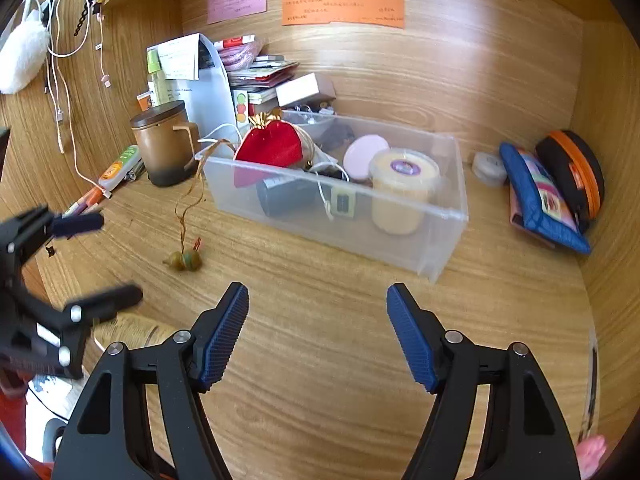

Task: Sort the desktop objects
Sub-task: 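Withdraw both tools toward the yellow bottle and gourd charm, then grasp the yellow sunscreen bottle with the left tool while the right tool grasps the gourd charm, then lift the bottle and gourd charm and carry them over the clear box, then lower the bottle and gourd charm into the box and open both tools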

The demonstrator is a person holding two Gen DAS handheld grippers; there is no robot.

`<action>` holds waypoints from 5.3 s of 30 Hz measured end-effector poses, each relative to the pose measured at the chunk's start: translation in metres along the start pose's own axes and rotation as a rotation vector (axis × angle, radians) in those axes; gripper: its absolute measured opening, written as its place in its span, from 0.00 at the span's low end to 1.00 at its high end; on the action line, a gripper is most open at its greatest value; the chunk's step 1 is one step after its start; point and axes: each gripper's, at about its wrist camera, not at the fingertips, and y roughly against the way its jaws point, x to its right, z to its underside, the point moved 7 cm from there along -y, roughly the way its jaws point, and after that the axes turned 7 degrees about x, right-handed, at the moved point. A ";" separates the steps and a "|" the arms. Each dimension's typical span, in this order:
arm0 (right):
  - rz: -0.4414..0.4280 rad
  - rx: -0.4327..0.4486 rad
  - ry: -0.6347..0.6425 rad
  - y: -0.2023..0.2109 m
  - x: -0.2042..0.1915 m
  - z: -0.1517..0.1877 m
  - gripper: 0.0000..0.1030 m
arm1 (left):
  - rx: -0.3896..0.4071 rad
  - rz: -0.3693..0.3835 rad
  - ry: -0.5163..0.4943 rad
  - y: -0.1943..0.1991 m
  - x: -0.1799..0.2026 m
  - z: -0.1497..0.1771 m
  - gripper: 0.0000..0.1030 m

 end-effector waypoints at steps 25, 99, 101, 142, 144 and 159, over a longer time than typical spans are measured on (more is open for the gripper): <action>-0.025 -0.024 -0.016 0.000 -0.004 0.009 0.68 | -0.069 0.090 0.067 -0.033 0.007 0.031 0.63; -0.114 0.013 0.116 -0.040 -0.044 -0.040 0.23 | 0.083 0.080 0.189 -0.021 -0.048 -0.033 0.46; -0.106 0.021 0.111 -0.038 -0.037 -0.042 0.23 | 0.094 0.079 0.183 -0.020 -0.045 -0.039 0.46; -0.035 -0.044 0.139 -0.106 0.032 -0.100 0.23 | 0.010 0.139 0.132 -0.136 -0.026 -0.156 0.46; -0.029 -0.054 0.145 -0.112 0.033 -0.099 0.23 | 0.001 0.128 0.130 -0.143 -0.029 -0.155 0.46; 0.048 -0.078 0.249 -0.122 0.029 -0.104 0.42 | -0.041 0.125 0.122 -0.155 -0.045 -0.145 0.48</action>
